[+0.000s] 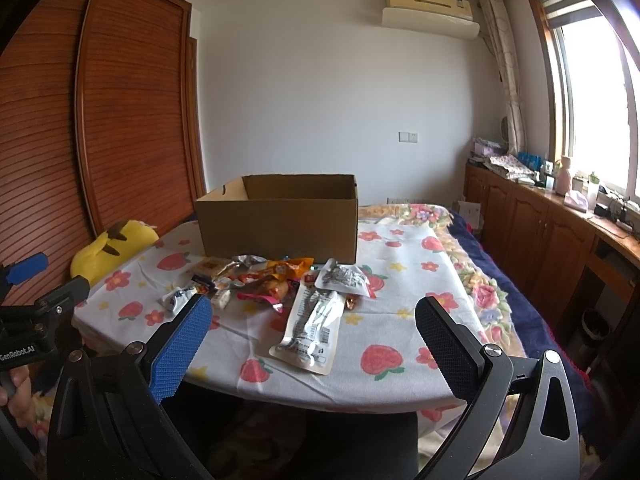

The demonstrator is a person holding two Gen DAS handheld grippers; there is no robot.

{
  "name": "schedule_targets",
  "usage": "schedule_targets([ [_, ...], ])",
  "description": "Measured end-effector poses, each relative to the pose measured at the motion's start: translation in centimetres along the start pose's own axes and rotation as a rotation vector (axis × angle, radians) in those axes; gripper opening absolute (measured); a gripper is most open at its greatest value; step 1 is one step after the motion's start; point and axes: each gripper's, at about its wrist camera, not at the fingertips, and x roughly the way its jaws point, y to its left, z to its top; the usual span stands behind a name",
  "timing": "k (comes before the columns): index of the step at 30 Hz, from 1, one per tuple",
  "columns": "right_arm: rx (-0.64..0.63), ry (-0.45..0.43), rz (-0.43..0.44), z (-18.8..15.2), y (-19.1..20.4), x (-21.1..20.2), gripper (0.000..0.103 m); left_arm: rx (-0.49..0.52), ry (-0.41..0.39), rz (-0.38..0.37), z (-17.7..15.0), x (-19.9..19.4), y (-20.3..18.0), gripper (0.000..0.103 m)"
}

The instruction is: Organize snacks

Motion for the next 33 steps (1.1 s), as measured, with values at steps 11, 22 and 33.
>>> schedule_targets([
  [11, 0.001, 0.000, 0.002, 0.0, -0.1, -0.2, 0.103, 0.001, -0.002, 0.000, 0.0, 0.0, 0.0, 0.100],
  [22, 0.002, -0.003, 0.004, 0.1, 0.0, -0.1, 0.103, 0.002, -0.002, 0.001, 0.0, 0.0, -0.1, 0.100],
  [33, -0.009, 0.058, 0.024, -0.7, -0.2, 1.5, 0.103, 0.001, 0.061, 0.005, -1.1, 3.1, 0.4, 0.100],
])
